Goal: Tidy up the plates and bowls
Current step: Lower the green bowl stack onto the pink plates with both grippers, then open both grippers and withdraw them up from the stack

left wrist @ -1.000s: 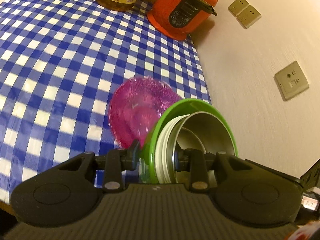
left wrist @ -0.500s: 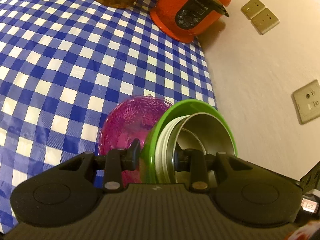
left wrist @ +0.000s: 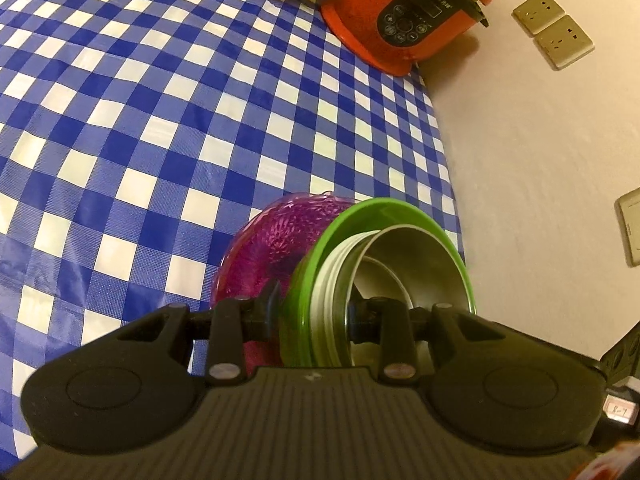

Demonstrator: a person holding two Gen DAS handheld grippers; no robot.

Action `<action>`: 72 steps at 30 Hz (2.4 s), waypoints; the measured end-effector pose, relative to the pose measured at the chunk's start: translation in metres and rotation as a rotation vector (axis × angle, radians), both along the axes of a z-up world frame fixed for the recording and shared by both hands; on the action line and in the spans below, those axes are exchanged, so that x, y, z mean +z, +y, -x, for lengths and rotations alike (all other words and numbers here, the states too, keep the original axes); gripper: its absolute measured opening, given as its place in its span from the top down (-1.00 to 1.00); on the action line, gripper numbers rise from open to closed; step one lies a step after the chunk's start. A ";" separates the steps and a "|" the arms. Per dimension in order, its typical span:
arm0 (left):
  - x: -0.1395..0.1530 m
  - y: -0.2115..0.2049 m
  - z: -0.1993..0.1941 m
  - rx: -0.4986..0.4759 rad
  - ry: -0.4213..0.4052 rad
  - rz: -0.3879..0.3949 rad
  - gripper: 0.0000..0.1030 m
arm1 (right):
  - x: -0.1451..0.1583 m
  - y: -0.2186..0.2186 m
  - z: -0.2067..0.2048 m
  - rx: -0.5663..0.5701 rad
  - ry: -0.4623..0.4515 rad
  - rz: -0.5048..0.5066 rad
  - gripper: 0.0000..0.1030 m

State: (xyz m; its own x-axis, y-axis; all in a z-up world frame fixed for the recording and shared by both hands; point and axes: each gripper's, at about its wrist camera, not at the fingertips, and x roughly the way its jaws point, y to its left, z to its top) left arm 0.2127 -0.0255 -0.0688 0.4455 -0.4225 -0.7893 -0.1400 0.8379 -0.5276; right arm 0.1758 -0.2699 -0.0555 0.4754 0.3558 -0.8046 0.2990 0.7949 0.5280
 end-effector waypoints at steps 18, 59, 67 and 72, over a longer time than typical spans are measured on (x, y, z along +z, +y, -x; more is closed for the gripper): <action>-0.014 0.004 -0.002 0.013 0.011 0.006 0.46 | -0.011 0.008 -0.003 0.016 0.008 0.020 0.39; 0.047 0.036 0.057 0.041 -0.207 0.028 -0.47 | 0.033 -0.007 0.048 0.002 -0.191 -0.018 -0.04; 0.054 0.040 0.095 0.022 -0.245 -0.074 -0.69 | 0.039 -0.003 0.080 0.005 -0.206 -0.012 -0.05; 0.052 0.040 0.120 0.020 -0.244 -0.162 -0.73 | 0.041 0.003 0.101 0.017 -0.223 0.011 -0.10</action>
State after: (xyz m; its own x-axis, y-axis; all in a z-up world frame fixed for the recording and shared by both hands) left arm 0.0928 0.0142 -0.0173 0.6375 -0.2887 -0.7144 -0.0432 0.9123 -0.4072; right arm 0.0750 -0.2666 -0.0147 0.6359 0.3568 -0.6843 0.1625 0.8050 0.5706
